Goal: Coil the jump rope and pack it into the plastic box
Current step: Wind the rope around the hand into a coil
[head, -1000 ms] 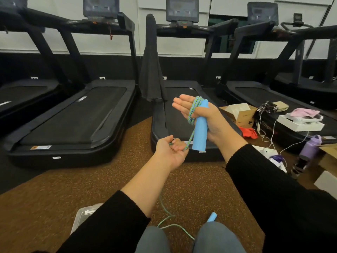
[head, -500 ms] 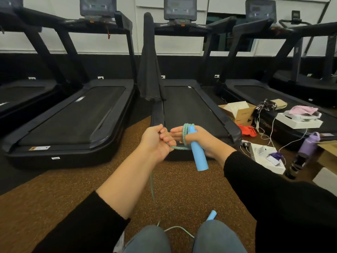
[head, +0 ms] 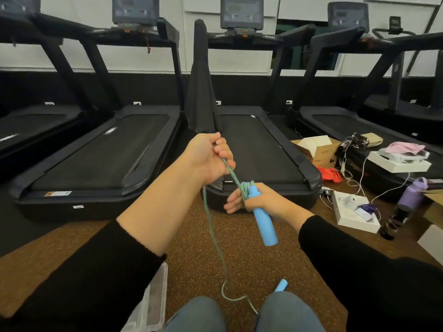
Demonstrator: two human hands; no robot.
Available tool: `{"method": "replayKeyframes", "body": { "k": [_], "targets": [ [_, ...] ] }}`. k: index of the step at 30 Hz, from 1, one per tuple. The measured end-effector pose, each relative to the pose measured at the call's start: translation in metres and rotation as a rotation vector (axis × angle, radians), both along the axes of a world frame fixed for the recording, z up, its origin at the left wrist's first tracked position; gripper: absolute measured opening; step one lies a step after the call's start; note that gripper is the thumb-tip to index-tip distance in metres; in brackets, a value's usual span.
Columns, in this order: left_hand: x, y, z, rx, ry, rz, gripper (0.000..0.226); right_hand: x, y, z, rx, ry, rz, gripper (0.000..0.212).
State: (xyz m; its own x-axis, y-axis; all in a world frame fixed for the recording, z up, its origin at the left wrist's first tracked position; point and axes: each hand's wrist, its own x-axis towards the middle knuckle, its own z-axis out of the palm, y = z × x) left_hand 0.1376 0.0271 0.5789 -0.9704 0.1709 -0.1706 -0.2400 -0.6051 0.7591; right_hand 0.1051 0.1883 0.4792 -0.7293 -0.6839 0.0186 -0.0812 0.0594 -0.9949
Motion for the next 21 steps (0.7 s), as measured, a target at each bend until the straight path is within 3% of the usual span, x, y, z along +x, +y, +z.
{"method": "replayKeyframes", "body": {
  "k": [8, 16, 21],
  "targets": [
    [-0.010, -0.007, 0.017, -0.101, -0.030, -0.038, 0.039, 0.039, -0.005, -0.009, -0.008, 0.046, 0.188, 0.027],
    [-0.028, -0.006, -0.010, -0.052, -0.161, -0.099, 0.039, 0.075, -0.009, 0.014, -0.288, -0.056, 0.457, 0.027],
    [-0.033, 0.009, -0.027, 0.018, -0.189, -0.159, 0.045, 0.083, -0.010, 0.035, -0.447, -0.128, 0.518, 0.026]
  ]
}}
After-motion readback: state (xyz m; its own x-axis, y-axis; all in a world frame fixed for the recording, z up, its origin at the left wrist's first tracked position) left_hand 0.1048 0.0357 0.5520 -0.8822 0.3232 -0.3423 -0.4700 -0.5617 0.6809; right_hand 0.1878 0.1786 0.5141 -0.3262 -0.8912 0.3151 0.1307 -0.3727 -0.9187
